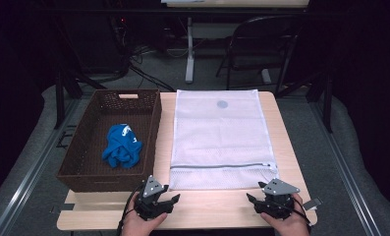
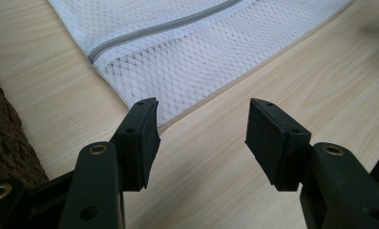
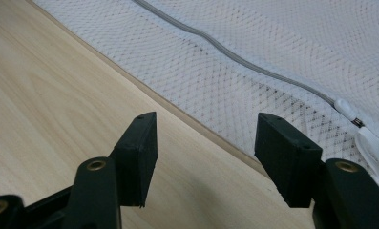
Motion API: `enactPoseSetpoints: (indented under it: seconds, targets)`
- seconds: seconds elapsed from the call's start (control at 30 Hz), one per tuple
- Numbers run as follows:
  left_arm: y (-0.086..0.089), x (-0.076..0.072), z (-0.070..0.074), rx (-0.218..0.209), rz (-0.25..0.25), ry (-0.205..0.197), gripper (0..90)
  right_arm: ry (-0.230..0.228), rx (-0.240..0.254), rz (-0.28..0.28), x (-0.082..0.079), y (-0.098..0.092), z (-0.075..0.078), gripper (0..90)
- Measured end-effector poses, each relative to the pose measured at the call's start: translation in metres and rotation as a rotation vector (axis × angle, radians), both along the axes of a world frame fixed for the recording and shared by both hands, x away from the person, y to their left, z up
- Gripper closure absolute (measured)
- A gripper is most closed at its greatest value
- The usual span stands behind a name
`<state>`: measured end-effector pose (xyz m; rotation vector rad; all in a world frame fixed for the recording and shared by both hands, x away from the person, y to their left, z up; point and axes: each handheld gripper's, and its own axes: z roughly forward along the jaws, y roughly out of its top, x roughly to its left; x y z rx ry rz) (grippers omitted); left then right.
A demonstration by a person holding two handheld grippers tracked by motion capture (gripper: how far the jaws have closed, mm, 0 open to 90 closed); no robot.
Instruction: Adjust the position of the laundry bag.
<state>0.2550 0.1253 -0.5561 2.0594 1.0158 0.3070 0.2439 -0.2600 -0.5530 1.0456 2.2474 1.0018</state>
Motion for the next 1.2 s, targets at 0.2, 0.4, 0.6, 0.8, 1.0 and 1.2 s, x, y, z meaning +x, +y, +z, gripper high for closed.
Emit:
enactPoseSetpoints:
  seconds: [0.2,0.4,0.6,0.8,1.0,1.2]
  targets:
    - [-0.002,0.003,-0.001,0.016,0.007,0.006,44.5,-0.002,0.006,-0.015,0.001,-0.007,0.000,40.1]
    - [-0.005,0.005,-0.002,0.014,0.007,0.003,44.4,0.003,0.012,-0.034,0.006,-0.007,-0.001,40.1]
    - [-0.008,0.010,-0.004,0.033,0.019,0.009,44.4,-0.005,0.011,-0.040,0.005,-0.004,0.000,40.1]
    - [-0.015,0.015,-0.006,0.034,0.027,0.010,42.9,-0.011,0.015,-0.047,0.010,-0.006,0.000,40.1]
    - [-0.019,0.024,-0.005,0.004,0.064,0.020,41.0,-0.018,0.019,-0.060,0.016,-0.005,-0.001,40.1]
    - [-0.024,0.029,-0.010,0.011,0.112,0.028,39.9,-0.032,0.032,-0.092,0.023,-0.006,0.000,39.1]
